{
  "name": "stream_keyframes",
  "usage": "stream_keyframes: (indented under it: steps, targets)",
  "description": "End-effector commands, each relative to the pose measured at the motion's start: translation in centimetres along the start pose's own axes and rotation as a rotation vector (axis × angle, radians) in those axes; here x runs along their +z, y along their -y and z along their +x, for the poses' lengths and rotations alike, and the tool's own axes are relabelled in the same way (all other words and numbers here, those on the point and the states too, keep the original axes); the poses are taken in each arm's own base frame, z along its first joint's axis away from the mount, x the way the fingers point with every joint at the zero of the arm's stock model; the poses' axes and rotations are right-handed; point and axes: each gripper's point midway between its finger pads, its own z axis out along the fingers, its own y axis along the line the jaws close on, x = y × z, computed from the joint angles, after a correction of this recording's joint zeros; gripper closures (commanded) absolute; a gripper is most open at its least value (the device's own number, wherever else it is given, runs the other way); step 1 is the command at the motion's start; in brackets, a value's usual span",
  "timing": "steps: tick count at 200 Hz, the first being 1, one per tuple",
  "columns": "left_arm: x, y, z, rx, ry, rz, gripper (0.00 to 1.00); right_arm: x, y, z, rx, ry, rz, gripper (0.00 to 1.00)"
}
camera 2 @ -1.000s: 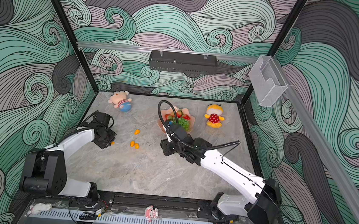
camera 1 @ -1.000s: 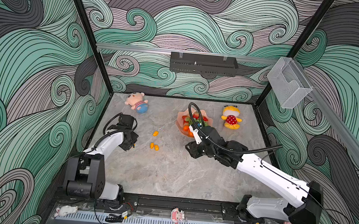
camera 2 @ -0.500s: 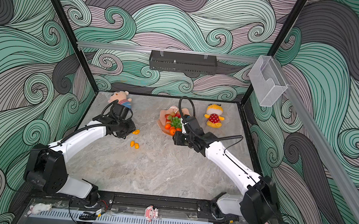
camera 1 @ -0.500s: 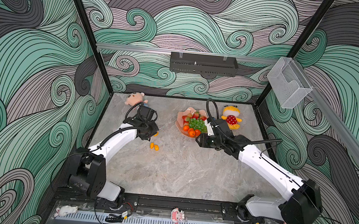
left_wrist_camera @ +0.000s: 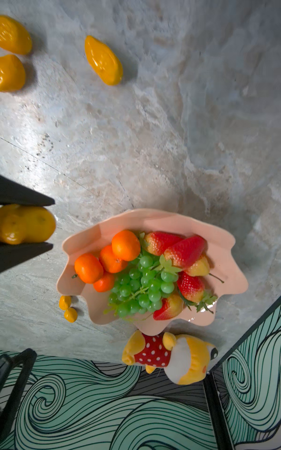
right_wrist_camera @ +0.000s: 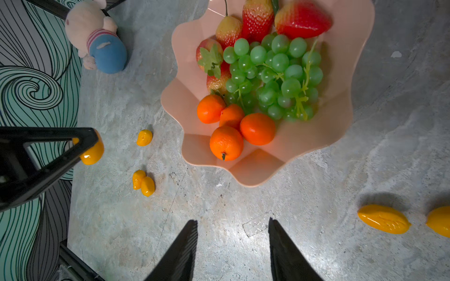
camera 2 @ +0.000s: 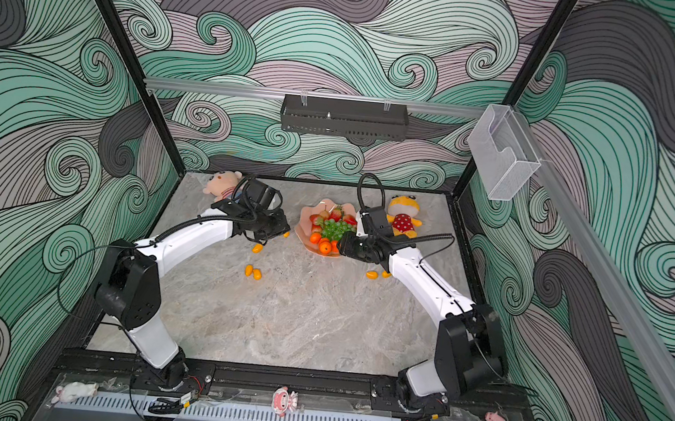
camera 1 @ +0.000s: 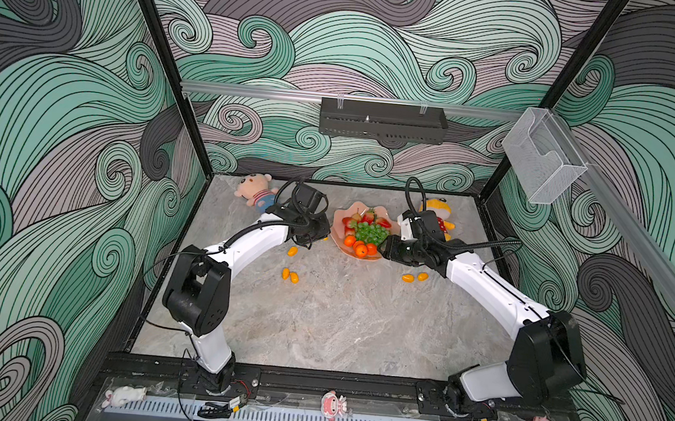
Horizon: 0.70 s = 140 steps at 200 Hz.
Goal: Place and organize the fake fruits in the fruit bowl
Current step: 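Drop the yellow fruit into the pink bowl with left gripper while right approaches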
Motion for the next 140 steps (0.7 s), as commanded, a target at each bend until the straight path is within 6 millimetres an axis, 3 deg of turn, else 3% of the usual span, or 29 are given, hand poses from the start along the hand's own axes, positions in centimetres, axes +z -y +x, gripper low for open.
stream_keyframes:
  steps: [1, 61, 140]
  targets:
    - [1.3, 2.1, -0.2, 0.082, -0.019, 0.038, 0.83, -0.4, -0.9, -2.1, 0.001, 0.042, -0.046, 0.52]
    - [5.5, 2.7, -1.4, 0.171, -0.046, -0.032, 0.83, -1.5, -1.3, -4.7, -0.018, 0.093, -0.070, 0.52]
    - [9.0, 1.2, -2.2, 0.220, -0.068, -0.141, 0.82, -1.6, -0.3, -4.6, -0.002, 0.092, -0.059, 0.52]
